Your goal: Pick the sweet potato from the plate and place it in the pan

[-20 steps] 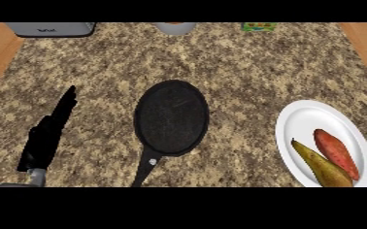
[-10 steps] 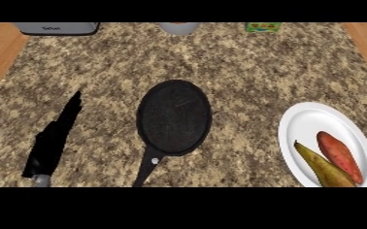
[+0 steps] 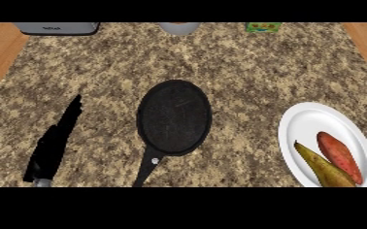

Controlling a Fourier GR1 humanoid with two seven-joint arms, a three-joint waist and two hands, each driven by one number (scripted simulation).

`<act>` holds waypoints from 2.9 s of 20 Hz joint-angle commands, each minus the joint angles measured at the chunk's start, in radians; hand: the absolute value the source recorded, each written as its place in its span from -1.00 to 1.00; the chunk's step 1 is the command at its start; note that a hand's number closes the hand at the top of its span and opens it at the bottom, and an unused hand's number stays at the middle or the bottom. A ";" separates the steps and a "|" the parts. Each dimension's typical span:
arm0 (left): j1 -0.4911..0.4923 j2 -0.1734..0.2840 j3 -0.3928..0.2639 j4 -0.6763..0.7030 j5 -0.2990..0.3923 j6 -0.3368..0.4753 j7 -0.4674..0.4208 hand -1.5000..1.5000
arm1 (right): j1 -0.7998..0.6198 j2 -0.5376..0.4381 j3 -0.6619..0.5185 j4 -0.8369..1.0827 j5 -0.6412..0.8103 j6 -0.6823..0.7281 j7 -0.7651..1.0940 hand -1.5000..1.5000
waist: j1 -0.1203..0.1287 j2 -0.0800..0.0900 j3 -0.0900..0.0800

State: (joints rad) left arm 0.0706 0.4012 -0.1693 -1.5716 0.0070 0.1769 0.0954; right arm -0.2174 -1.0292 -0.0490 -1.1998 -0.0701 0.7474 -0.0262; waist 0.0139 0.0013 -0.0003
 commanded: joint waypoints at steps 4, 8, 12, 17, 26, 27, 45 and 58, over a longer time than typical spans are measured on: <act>0.008 -0.046 0.011 0.026 -0.024 -0.003 -0.021 0.00 | -0.099 0.086 0.079 -0.014 0.057 0.068 0.170 -1.00 | -0.002 0.001 0.000; 0.029 -0.039 0.013 -0.057 -0.038 -0.019 0.037 0.00 | -0.116 0.103 0.084 -0.099 0.053 0.117 0.291 -1.00 | -0.007 -0.002 0.000; 0.033 -0.020 0.048 -0.084 0.000 -0.050 0.062 0.00 | -0.099 0.155 0.178 -0.155 0.151 0.108 0.326 -1.00 | -0.004 -0.002 0.000; -0.032 -0.081 0.023 -0.019 -0.080 -0.006 0.060 0.00 | -0.099 0.159 0.194 -0.165 0.203 0.179 0.372 -1.00 | -0.013 -0.001 0.000; 0.042 -0.053 0.092 -0.061 -0.062 -0.093 0.037 0.00 | -0.039 0.191 0.145 -0.259 0.220 0.259 0.445 -1.00 | -0.013 -0.003 0.000; -0.019 -0.101 0.045 -0.070 -0.112 -0.042 0.104 0.00 | -0.091 0.226 0.171 -0.265 0.212 0.263 0.525 -1.00 | -0.013 -0.002 0.000; 0.033 -0.163 0.108 -0.016 -0.167 -0.098 -0.010 0.00 | 0.066 0.308 0.144 -0.279 0.463 0.271 0.448 -1.00 | -0.014 -0.002 0.000; -0.002 -0.171 0.178 -0.001 -0.171 -0.163 0.028 0.00 | 0.058 0.400 0.164 -0.112 0.675 0.168 0.268 -1.00 | -0.011 -0.001 0.000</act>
State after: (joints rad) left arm 0.0796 0.2334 -0.0133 -1.5858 -0.1601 0.0276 0.1106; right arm -0.1626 -0.6585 0.1170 -1.3638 0.5591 0.9367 0.2909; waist 0.0026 -0.0005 -0.0008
